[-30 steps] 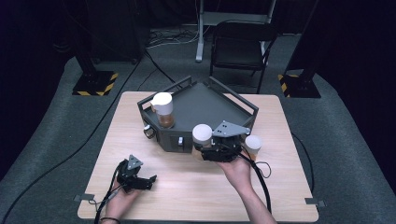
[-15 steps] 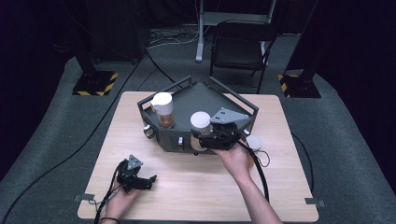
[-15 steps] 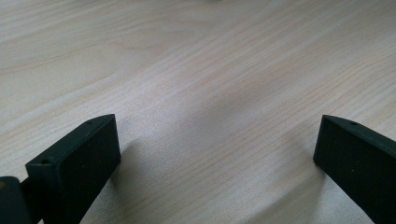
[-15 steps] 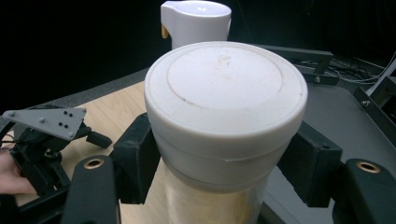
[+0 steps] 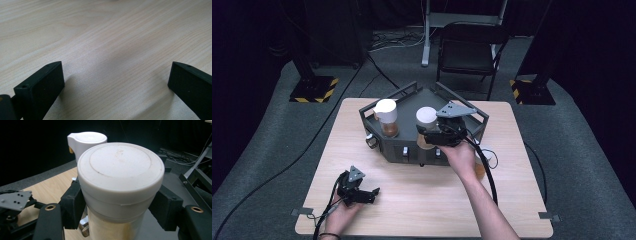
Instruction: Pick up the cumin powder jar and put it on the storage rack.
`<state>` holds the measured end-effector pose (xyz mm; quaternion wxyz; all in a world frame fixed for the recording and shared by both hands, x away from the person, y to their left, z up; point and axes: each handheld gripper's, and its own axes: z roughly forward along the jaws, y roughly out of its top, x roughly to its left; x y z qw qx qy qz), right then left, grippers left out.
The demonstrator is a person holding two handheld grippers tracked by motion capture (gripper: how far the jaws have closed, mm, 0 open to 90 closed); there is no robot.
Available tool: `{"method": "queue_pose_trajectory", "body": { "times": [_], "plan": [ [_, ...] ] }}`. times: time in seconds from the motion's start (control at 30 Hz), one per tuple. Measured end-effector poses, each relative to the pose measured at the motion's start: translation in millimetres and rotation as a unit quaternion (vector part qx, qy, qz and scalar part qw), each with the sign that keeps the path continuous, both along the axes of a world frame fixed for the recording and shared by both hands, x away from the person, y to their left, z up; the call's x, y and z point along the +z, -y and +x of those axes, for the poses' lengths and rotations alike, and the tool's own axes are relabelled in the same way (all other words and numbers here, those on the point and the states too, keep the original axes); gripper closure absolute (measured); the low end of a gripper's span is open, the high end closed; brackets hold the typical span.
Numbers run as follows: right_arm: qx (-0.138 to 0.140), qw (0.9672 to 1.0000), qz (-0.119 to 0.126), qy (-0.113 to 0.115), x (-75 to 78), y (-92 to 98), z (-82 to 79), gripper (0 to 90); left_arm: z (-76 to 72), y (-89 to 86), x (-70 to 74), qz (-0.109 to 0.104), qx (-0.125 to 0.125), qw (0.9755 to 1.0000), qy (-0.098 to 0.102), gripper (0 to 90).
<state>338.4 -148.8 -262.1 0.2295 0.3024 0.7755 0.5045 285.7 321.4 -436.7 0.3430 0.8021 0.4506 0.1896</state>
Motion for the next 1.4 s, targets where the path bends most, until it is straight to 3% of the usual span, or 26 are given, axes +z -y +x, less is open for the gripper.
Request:
{"method": "queue_pose_trajectory", "body": {
  "times": [0.5, 0.8, 1.2, 1.4],
  "plan": [
    [-0.036, 0.9992, 0.017, 0.001, -10.9, -8.9, 28.3, 33.9, 0.2, 0.1, -0.2, -0.001, 0.000, 1.0000, 0.000, 0.0],
    [-0.050, 0.9985, 0.007, -0.021, -16.3, -15.7, 43.3, 33.8, 0.3, 0.2, -0.2, 0.000, 0.000, 1.0000, 0.000, 0.1],
    [-0.050, 0.9982, 0.011, -0.033, -16.9, -14.9, 48.6, 33.0, 0.2, 0.2, -0.2, 0.000, 0.000, 1.0000, 0.000, 0.1],
    [-0.050, 0.9982, 0.013, -0.031, -13.6, -10.5, 43.4, 21.8, 0.3, 0.2, -0.1, 0.000, 0.000, 1.0000, 0.000, 0.1]
  ]
}}
